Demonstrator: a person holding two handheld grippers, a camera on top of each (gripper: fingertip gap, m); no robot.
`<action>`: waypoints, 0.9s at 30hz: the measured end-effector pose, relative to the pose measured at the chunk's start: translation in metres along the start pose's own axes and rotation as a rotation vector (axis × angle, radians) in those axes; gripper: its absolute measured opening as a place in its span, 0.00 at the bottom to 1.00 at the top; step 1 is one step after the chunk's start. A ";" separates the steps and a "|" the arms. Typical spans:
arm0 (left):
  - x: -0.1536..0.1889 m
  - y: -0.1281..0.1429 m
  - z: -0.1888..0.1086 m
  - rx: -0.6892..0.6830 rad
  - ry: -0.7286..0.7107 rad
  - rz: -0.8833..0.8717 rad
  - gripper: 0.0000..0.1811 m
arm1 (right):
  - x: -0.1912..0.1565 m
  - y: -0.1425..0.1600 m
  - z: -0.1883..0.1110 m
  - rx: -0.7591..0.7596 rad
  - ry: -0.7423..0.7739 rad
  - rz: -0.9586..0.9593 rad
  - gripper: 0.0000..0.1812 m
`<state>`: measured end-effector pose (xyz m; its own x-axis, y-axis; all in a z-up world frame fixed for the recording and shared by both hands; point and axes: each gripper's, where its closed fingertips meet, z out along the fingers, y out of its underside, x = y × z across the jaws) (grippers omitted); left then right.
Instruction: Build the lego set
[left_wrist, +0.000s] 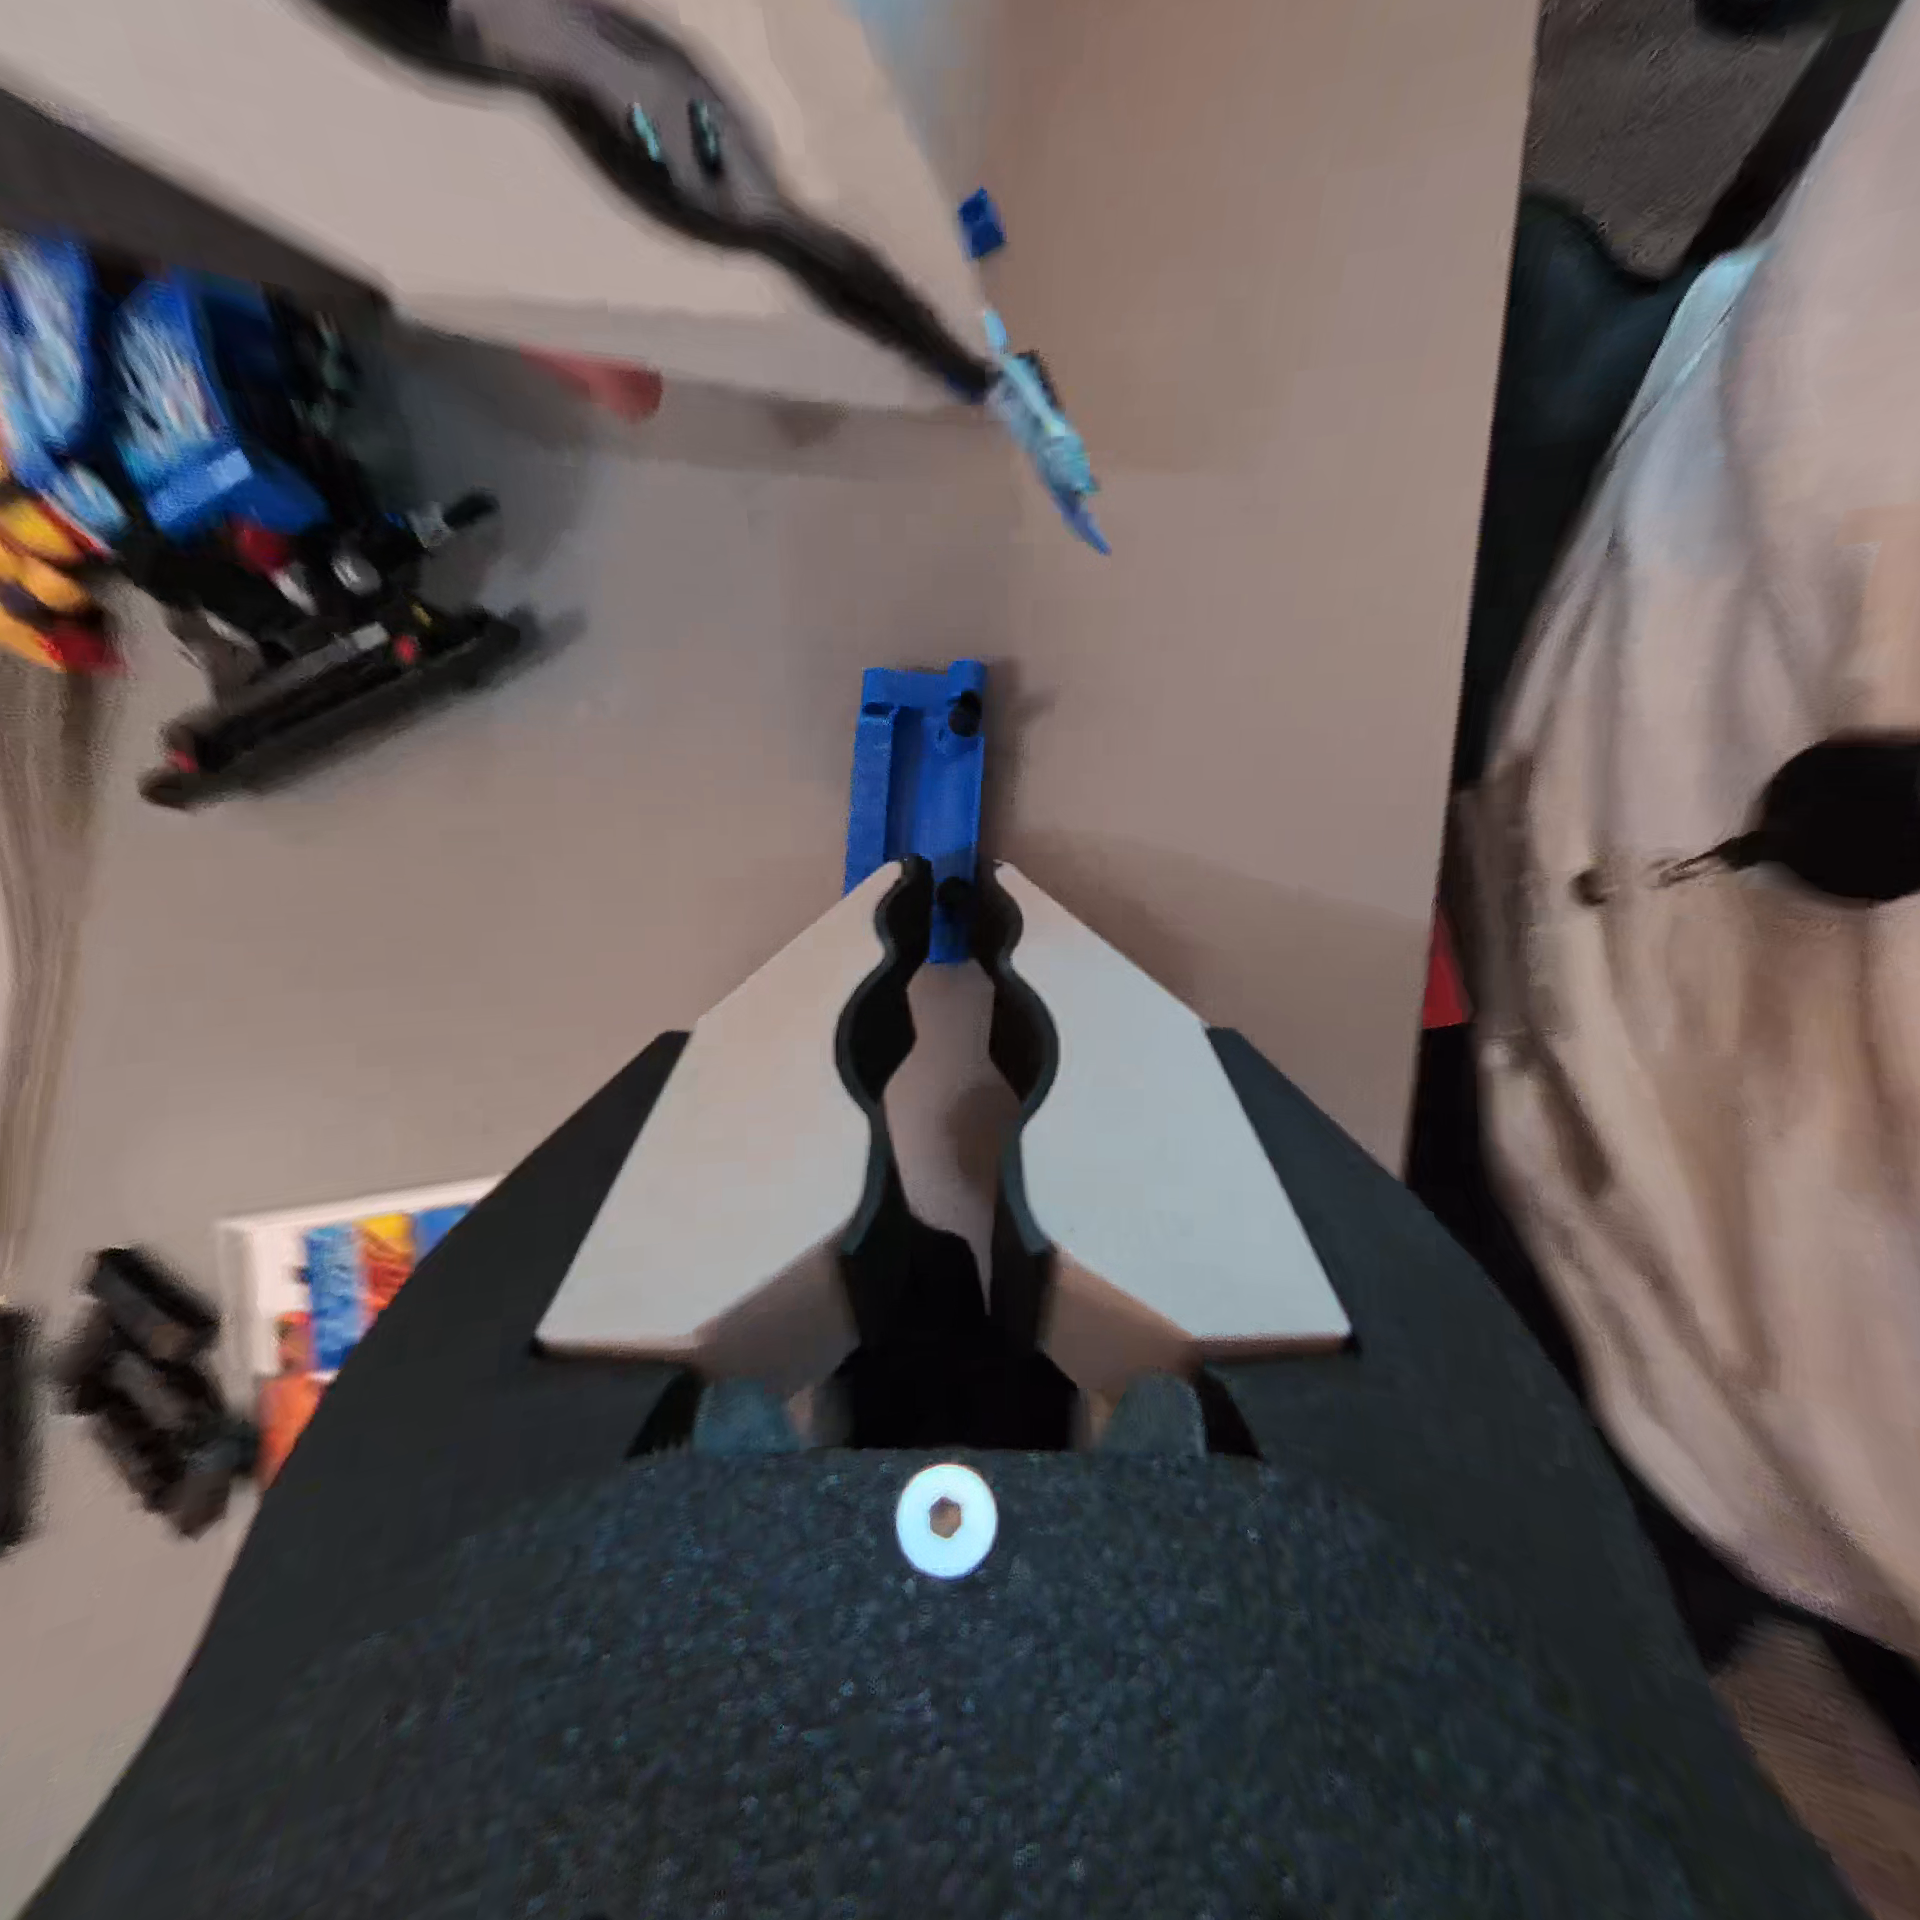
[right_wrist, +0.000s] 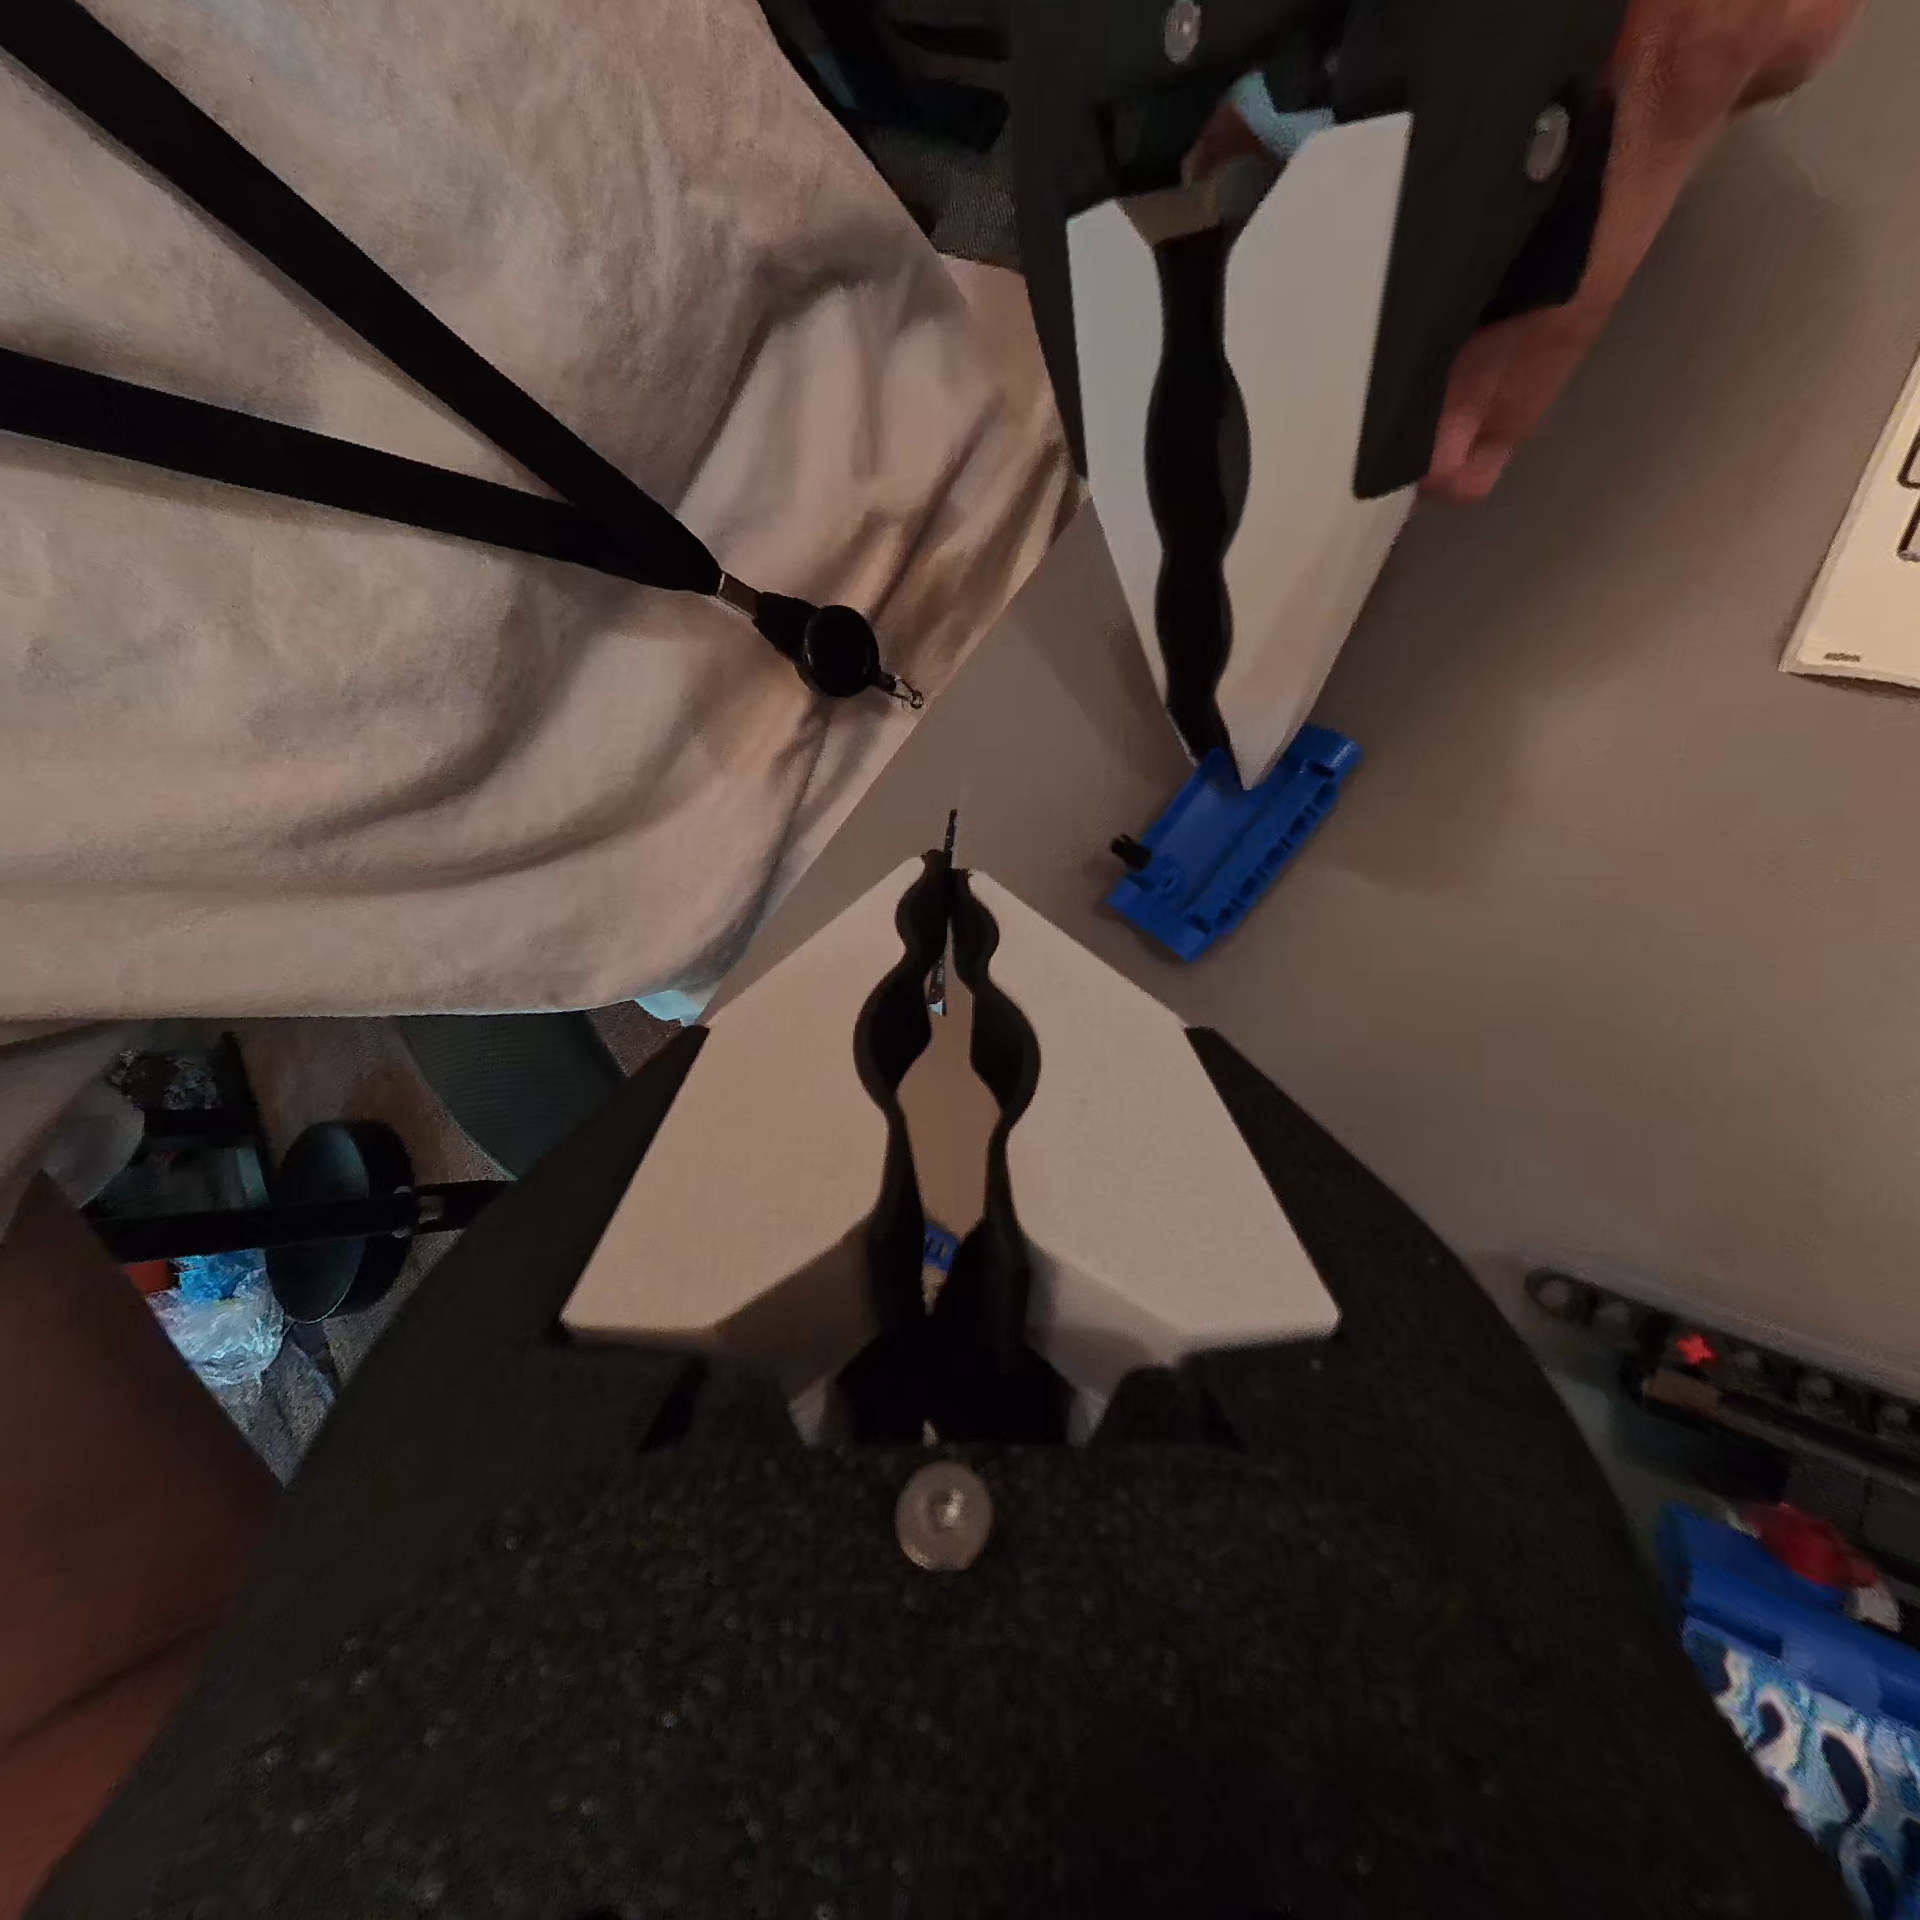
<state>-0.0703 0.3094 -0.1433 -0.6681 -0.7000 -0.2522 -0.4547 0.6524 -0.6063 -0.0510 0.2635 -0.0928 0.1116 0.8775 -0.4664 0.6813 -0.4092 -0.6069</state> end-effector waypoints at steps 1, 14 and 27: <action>0.003 -0.002 -0.003 -0.016 0.070 -0.111 0.03 | -0.002 -0.001 -0.003 0.005 -0.001 -0.003 0.00; 0.009 -0.024 -0.017 0.214 0.885 -1.451 0.03 | -0.037 -0.001 -0.028 0.022 -0.084 -0.024 0.00; -0.016 0.001 -0.015 0.128 0.481 -1.048 0.18 | -0.013 0.003 -0.022 0.012 -0.013 -0.003 0.00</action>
<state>-0.0691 0.3256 -0.1288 -0.1667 -0.6796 0.7144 -0.8731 -0.2349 -0.4272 -0.0350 0.2566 -0.0746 0.1005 0.8755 -0.4726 0.6727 -0.4098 -0.6161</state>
